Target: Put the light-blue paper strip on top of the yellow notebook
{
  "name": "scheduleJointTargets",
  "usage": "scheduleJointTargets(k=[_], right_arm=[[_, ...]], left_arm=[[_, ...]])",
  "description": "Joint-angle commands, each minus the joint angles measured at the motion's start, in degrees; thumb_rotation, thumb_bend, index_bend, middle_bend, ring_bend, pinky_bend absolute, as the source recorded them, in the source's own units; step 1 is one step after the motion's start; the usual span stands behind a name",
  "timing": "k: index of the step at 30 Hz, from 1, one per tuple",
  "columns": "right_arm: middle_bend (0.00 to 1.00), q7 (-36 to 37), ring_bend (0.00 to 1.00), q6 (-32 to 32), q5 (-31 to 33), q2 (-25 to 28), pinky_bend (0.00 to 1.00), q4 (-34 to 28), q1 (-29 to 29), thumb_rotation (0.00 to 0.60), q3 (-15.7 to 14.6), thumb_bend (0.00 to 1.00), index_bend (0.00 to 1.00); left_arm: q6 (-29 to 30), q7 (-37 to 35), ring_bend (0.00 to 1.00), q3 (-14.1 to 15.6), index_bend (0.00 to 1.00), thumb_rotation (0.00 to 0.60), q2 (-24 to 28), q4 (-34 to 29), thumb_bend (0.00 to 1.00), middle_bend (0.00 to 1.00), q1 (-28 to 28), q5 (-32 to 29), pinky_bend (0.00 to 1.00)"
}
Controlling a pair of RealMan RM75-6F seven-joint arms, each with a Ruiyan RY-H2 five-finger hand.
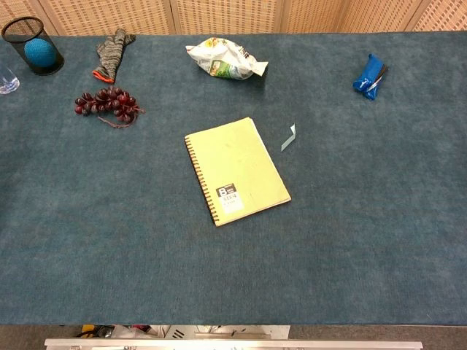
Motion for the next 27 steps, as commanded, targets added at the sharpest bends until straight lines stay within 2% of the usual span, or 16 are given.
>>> scheduleJointTargets(k=[1, 8, 10, 11, 14, 15, 18, 20, 23, 27], right_arm=[[0.47, 0.07, 0.39, 0.11, -0.05, 0.09, 0.44, -0.13, 0.03, 0.600, 0.11, 0.12, 0.38], [0.48, -0.48, 0.39, -0.53, -1.58, 0.70, 0.44, -1.22, 1.32, 0.600, 0.45, 0.12, 0.38], [0.50, -0.74, 0.42, -1.58, -2.39, 1.31, 0.45, -2.16, 2.28, 0.600, 0.51, 0.12, 0.38], [0.52, -0.94, 0.45, -2.08, -2.73, 1.56, 0.48, -2.60, 2.78, 0.600, 0.60, 0.12, 0.38], [0.58, -1.70, 0.57, -4.31, -3.82, 2.17, 0.67, -3.81, 4.91, 0.600, 1.05, 0.13, 0.38], [0.62, -2.09, 0.63, -5.04, -4.17, 2.20, 0.77, -3.96, 5.67, 0.600, 1.25, 0.13, 0.38], [0.76, -3.58, 0.79, -8.06, -5.03, 1.86, 0.95, -3.84, 8.60, 0.600, 2.02, 0.14, 0.38], [0.83, -4.38, 0.87, -10.47, -4.90, 0.95, 0.99, -3.45, 10.79, 0.600, 2.73, 0.14, 0.39], [0.91, -5.11, 0.96, -14.61, -3.90, -0.97, 1.00, -2.22, 14.16, 0.600, 3.69, 0.17, 0.44], [0.97, -6.49, 1.00, -20.82, -1.81, -3.61, 1.00, -0.64, 18.52, 0.600, 4.36, 0.19, 0.46]], left_arm=[[-0.15, -0.08, 0.22, 0.05, 0.21, 0.600, -0.02, 0.07, 0.15, 0.21, -0.05, 0.00, 0.17], [0.43, -0.49, 0.22, 0.33, 0.21, 0.600, 0.12, 0.19, 0.15, 0.22, 0.32, 0.44, 0.17], [0.72, -0.80, 0.22, 0.44, 0.21, 0.600, 0.08, 0.27, 0.15, 0.22, 0.53, 0.60, 0.17], [0.79, -0.97, 0.22, 0.48, 0.21, 0.600, 0.02, 0.35, 0.15, 0.22, 0.61, 0.61, 0.17], [0.90, -1.43, 0.22, 0.66, 0.21, 0.600, -0.08, 0.56, 0.15, 0.22, 0.88, 0.58, 0.17], [0.95, -1.52, 0.22, 0.73, 0.21, 0.600, -0.07, 0.64, 0.15, 0.22, 0.96, 0.60, 0.17], [1.26, -1.81, 0.22, 0.82, 0.21, 0.600, 0.02, 0.80, 0.15, 0.22, 1.26, 0.61, 0.17], [1.52, -2.12, 0.22, 0.80, 0.21, 0.600, 0.04, 0.88, 0.15, 0.22, 1.46, 0.56, 0.17], [1.62, -2.47, 0.22, 0.77, 0.21, 0.600, 0.08, 0.98, 0.15, 0.22, 1.61, 0.46, 0.17], [1.54, -2.67, 0.22, 0.86, 0.21, 0.600, 0.07, 1.15, 0.15, 0.22, 1.76, 0.37, 0.17]])
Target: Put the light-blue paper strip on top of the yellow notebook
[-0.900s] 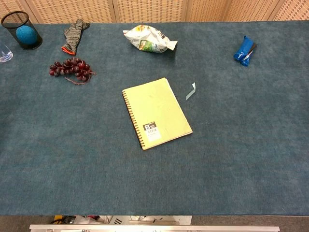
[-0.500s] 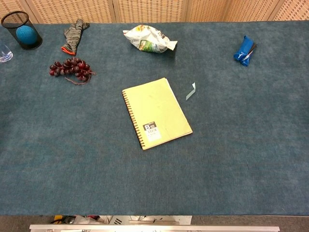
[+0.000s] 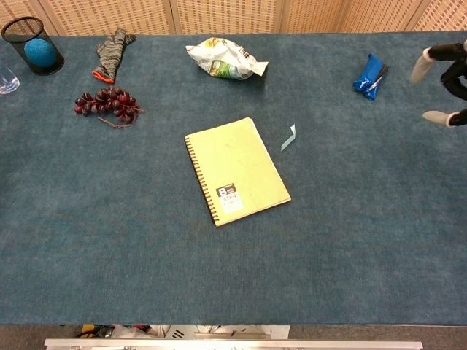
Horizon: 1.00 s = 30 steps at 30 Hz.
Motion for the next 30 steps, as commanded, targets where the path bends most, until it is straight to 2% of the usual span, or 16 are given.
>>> scheduleJointTargets(k=[1, 8, 13, 19, 22, 30], right_arm=[[0.97, -1.93, 1.00, -6.25, 2.32, -2.96, 1.00, 1.79, 4.22, 0.600, 0.93, 0.19, 0.46], [0.99, -5.74, 1.00, -14.97, 5.99, -8.56, 1.00, 5.41, 10.69, 0.600, 1.00, 0.19, 0.49], [0.99, -7.15, 1.00, -18.63, 8.09, -13.60, 1.00, 10.35, 14.35, 0.600, 1.10, 0.26, 0.51], [0.99, -8.50, 1.00, -21.87, 10.89, -18.72, 1.00, 16.01, 17.93, 0.600, 1.35, 0.27, 0.51], [0.99, -8.55, 1.00, -22.86, 11.84, -20.83, 1.00, 18.34, 19.43, 0.600, 1.53, 0.31, 0.51], [0.99, -8.58, 1.00, -24.73, 13.21, -24.89, 1.00, 22.46, 22.47, 0.600, 1.24, 0.34, 0.51]], left_arm=[[-0.12, -0.01, 0.22, 0.09, 0.21, 0.600, 0.04, 0.01, 0.15, 0.22, 0.08, -0.11, 0.17], [-0.08, -0.25, 0.22, -0.04, 0.21, 0.600, 0.07, 0.15, 0.15, 0.22, 0.34, -0.56, 0.17], [-0.37, -0.52, 0.22, -0.07, 0.21, 0.600, -0.16, 0.42, 0.15, 0.22, 0.30, -0.66, 0.17], [-0.24, -0.82, 0.22, -0.13, 0.21, 0.600, -0.04, 0.84, 0.15, 0.22, 0.50, -0.82, 0.17], [-0.25, -1.16, 0.23, -0.13, 0.21, 0.600, -0.09, 1.06, 0.15, 0.22, 0.66, -1.04, 0.17], [-0.59, -1.70, 0.23, -0.13, 0.21, 0.600, 0.09, 1.44, 0.15, 0.22, 0.87, -1.54, 0.17]])
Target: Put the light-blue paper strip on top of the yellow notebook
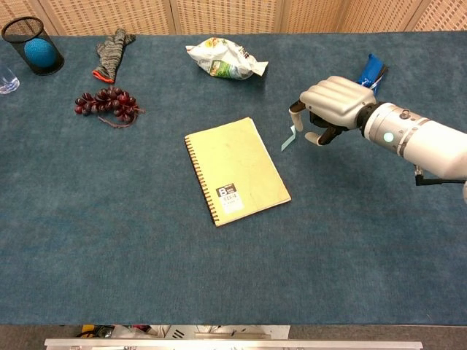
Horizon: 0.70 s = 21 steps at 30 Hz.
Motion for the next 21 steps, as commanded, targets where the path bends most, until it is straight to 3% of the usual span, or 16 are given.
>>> scheduleJointTargets(k=[1, 12, 21], right_arm=[[0.99, -0.03, 1.00, -0.87, 0.80, -1.43, 1.00, 1.65, 1.07, 0.600, -0.15, 0.34, 0.51], [0.99, -0.62, 1.00, -1.65, 3.09, -4.80, 1.00, 5.27, 3.26, 0.600, -0.77, 0.21, 0.51], [0.99, -1.28, 1.00, -1.80, 4.35, -6.82, 1.00, 7.02, 4.63, 0.600, -0.93, 0.21, 0.51]], left_arm=[[-0.02, -0.19, 0.22, -0.02, 0.21, 0.600, 0.08, 0.03, 0.15, 0.22, 0.06, -0.06, 0.17], [-0.23, -1.05, 0.22, -0.12, 0.21, 0.600, 0.23, 0.46, 0.15, 0.22, 0.22, -0.32, 0.17], [-0.39, -1.59, 0.22, -0.32, 0.20, 0.600, 0.20, 1.01, 0.15, 0.22, 0.30, -0.71, 0.17]])
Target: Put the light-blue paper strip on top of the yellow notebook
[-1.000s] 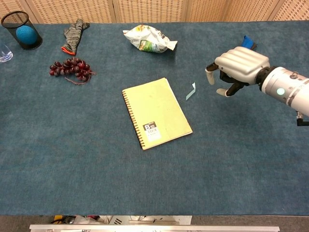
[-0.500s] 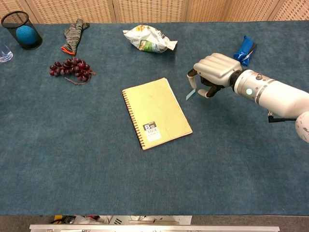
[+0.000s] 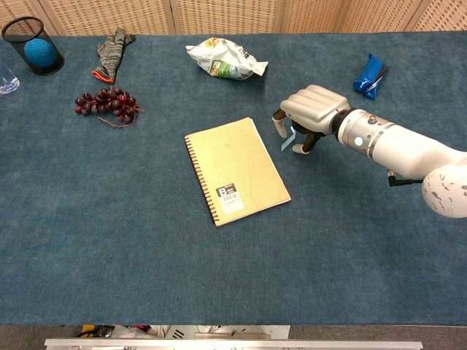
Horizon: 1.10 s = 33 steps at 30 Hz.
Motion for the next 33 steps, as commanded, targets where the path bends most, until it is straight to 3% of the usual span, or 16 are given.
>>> scheduleJointTargets(k=[1, 16, 33], right_arm=[[0.99, -0.10, 1.00, -0.45, 0.51, -0.67, 1.00, 0.80, 0.53, 0.600, 0.12, 0.22, 0.51], [0.99, -1.32, 1.00, -1.47, 3.22, -3.02, 1.00, 4.14, 2.28, 0.600, -0.54, 0.28, 0.51], [1.00, -0.83, 1.00, -0.12, 3.30, -3.83, 1.00, 5.25, 2.43, 0.600, -1.32, 0.30, 0.64]], left_arm=[[-0.04, -0.14, 0.22, -0.06, 0.20, 0.600, -0.02, 0.13, 0.15, 0.22, 0.03, -0.17, 0.17], [-0.15, -0.91, 0.22, -0.27, 0.20, 0.600, -0.25, 1.02, 0.15, 0.22, 0.31, -0.70, 0.17], [-0.49, -1.15, 0.22, -0.27, 0.20, 0.600, -0.52, 1.52, 0.15, 0.22, 0.36, -0.83, 0.17]])
